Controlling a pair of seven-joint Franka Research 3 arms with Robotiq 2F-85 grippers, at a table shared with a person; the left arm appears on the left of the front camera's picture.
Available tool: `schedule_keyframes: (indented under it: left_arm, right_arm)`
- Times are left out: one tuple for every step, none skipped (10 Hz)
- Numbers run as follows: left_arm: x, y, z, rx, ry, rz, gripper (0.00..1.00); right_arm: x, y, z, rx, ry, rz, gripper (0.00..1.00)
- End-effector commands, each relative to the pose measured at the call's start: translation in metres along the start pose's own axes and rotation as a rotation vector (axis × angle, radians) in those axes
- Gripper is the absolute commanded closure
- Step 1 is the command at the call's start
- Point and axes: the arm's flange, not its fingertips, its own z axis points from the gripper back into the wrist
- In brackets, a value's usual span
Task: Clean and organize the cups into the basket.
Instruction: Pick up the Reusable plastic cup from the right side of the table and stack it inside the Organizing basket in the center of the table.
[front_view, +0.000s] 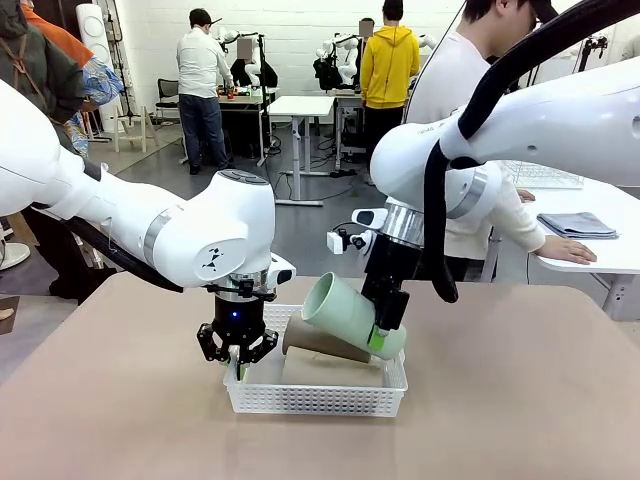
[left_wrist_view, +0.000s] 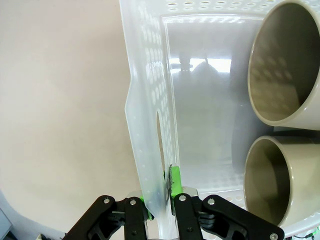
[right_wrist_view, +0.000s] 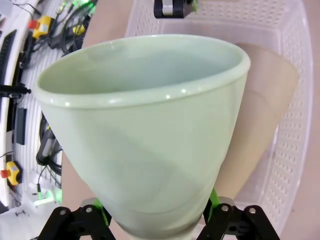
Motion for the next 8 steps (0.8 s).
schedule_keyframes:
  left_arm:
    - [-0.001,-0.003,-0.001,0.003,0.001,0.020,1.00]
    - [-0.001,-0.003,-0.001,0.003,0.001,0.020,1.00]
    - [-0.001,-0.003,-0.001,0.003,0.001,0.020,1.00]
    - [-0.001,-0.003,-0.001,0.003,0.001,0.020,1.00]
    - [-0.001,-0.003,-0.001,0.003,0.001,0.020,1.00]
    - [-0.001,-0.003,-0.001,0.003,0.001,0.020,1.00]
    - [-0.001,-0.003,-0.001,0.003,0.001,0.020,1.00]
    - [-0.001,-0.003,-0.001,0.003,0.001,0.020,1.00]
  right_arm:
    - [0.004,-0.011,0.001,0.014,0.032,-0.026,0.19]
    - [0.004,-0.014,-0.003,0.020,0.038,-0.028,0.19]
    - [0.005,-0.017,-0.007,0.027,0.042,-0.025,0.19]
    - [0.006,-0.019,-0.009,0.023,0.048,-0.018,0.19]
    - [0.006,-0.020,-0.010,0.033,0.045,-0.012,0.19]
    - [0.005,-0.020,-0.010,0.037,0.037,-0.012,0.06]
    - [0.005,-0.021,-0.011,0.040,0.032,-0.009,0.00]
    - [0.004,-0.020,-0.008,0.038,0.027,-0.007,0.00]
